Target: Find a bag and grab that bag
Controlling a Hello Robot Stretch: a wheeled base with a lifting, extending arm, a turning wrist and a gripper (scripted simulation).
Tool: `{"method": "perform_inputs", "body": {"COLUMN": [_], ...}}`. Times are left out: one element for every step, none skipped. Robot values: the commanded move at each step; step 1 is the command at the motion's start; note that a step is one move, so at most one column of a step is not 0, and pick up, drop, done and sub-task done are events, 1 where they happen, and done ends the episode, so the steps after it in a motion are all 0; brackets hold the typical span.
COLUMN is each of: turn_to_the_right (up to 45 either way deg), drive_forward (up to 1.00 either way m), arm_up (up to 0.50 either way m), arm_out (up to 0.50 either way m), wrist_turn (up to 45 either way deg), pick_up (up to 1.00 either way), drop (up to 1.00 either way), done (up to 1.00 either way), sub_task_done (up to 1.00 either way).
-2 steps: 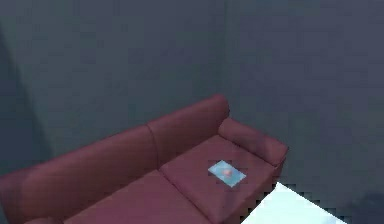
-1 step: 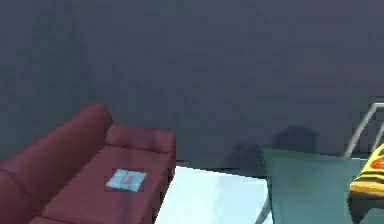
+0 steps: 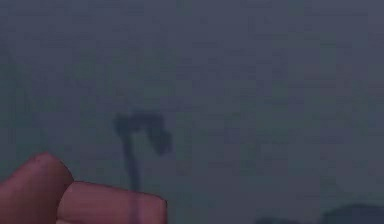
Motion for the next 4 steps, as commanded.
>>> {"method": "perform_inputs", "body": {"turn_to_the_right": [12.0, 0.0, 0.0, 0.0], "drive_forward": [0.0, 0.0, 0.0, 0.0], "arm_up": [0.0, 0.5, 0.32, 0.0], "arm_out": [0.0, 0.0, 0.0, 0.3], "wrist_turn": [0.0, 0.0, 0.0, 0.0], "pick_up": [0.0, 0.0, 0.0, 0.0], "drop": [0.0, 0.0, 0.0, 0.0], "done": [0.0, 0.0, 0.0, 0.0], "sub_task_done": [0.0, 0.0, 0.0, 0.0]}}
